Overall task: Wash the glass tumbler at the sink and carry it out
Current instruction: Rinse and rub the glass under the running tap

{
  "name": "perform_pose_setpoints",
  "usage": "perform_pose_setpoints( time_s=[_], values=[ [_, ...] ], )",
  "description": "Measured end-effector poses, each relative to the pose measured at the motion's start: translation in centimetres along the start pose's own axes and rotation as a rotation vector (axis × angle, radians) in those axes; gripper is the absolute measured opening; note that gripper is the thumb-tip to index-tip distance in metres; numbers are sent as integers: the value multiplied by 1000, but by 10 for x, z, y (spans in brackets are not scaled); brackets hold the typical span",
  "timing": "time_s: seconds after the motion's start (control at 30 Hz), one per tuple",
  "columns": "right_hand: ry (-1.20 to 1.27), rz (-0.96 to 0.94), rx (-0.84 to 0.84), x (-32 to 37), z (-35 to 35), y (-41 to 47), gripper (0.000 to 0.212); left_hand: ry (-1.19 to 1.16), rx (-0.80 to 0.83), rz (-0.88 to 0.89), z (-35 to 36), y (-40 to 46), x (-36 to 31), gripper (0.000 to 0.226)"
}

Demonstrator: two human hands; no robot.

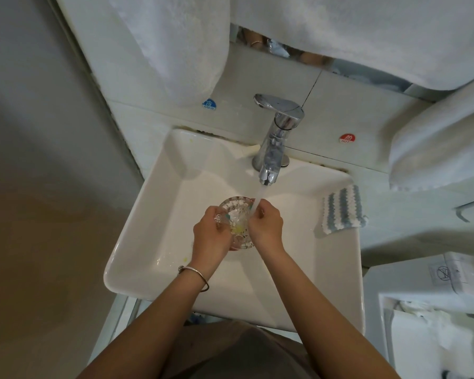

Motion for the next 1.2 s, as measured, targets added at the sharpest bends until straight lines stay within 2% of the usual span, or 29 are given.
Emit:
perform_pose_setpoints(
  time_s=[0.13, 0.23, 0.4, 0.57, 0.63, 0.73, 0.83, 0.93, 1.1, 1.2],
  values=[
    [50, 5, -86, 5, -6, -3, 6, -14, 10, 45, 1, -1, -8, 17],
    [76, -16, -71, 5, -8, -2, 17, -12, 2, 56, 0, 1, -12, 16],
    [177, -23, 118, 2, -12, -1, 40, -101, 26, -14, 0, 8, -8, 16],
    [209, 98, -50, -6, -20, -1, 24, -89, 125, 8, 10, 3, -15, 22],
    [147, 103, -35, -6, -26, -1, 23, -148, 162, -18, 11, 3, -18, 20],
    [-158, 18, 33, -8, -38, -3, 12, -155, 218, 3, 11, 7, -23, 25],
    [-301, -38, 106, -16, -50, -3, 21, -166, 278, -1, 17, 8, -26, 29],
    [-236, -42, 118, -22, -56, -2, 25, -123, 296, -13, 24, 9, -25, 29],
    [-91, -10, 52, -29, -56, -7, 24, 162, 293, 164, 30, 9, -32, 29],
    [88, 50, 148, -24, -58, -11, 11, 154, 304, 142, 26, 10, -27, 31]
  ],
)
Point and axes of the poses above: each hand's wrist, its own y-axis towards the middle knuckle, its own z-axis out of the palm, x = y × z, the point moved 4 cm from there along y, towards the middle knuckle, and after that the axes turned 2 degrees about -y, right-handed, at the moved point
